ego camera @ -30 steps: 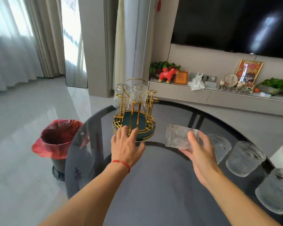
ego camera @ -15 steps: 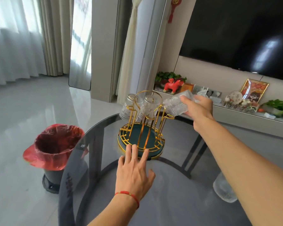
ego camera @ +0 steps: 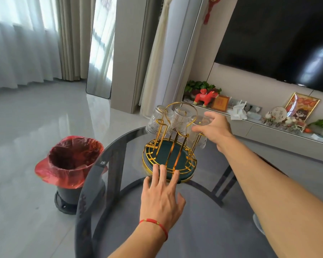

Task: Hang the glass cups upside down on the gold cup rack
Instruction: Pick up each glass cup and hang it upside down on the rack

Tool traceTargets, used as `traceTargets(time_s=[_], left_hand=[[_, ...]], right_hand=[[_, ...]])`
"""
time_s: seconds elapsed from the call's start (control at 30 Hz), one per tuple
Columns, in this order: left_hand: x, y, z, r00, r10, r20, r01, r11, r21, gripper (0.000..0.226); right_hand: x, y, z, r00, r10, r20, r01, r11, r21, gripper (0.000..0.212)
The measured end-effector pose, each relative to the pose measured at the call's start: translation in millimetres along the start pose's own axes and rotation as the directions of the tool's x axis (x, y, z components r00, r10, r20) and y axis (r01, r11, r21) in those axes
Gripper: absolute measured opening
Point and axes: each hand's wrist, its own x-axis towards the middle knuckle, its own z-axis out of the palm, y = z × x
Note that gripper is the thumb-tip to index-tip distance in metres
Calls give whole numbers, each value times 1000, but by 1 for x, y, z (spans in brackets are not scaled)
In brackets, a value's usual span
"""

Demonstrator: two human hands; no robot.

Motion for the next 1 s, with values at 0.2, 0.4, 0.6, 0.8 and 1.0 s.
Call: traceTargets(time_s=[0.2, 0.4, 0.6, 0.8, 1.0], left_hand=[[0, -2, 1, 1000, 3, 4, -4, 1000, 20, 72], [0, -2, -1, 1000, 2, -5, -2, 999, 50, 74], [-2, -2, -6, 999, 6, -32, -5, 999, 40, 74], [-3, -9, -8, 999, 2, -46, -3, 1000, -9, 73], [-16, 11, -22, 996, 65, -54, -64, 998, 4, 67]], right_hand=[[12, 5, 5, 991, 25, 134, -28, 999, 17, 82], [-4, 14, -2, 970, 7, 244, -27, 996, 79, 93], [-67, 18, -44, 970, -81, 228, 57, 992, 111, 96], [-201, 49, -95, 953, -286, 96, 285, 958, 21, 79], [-282, 117, -130, 996, -35, -80, 42, 995, 85, 34]])
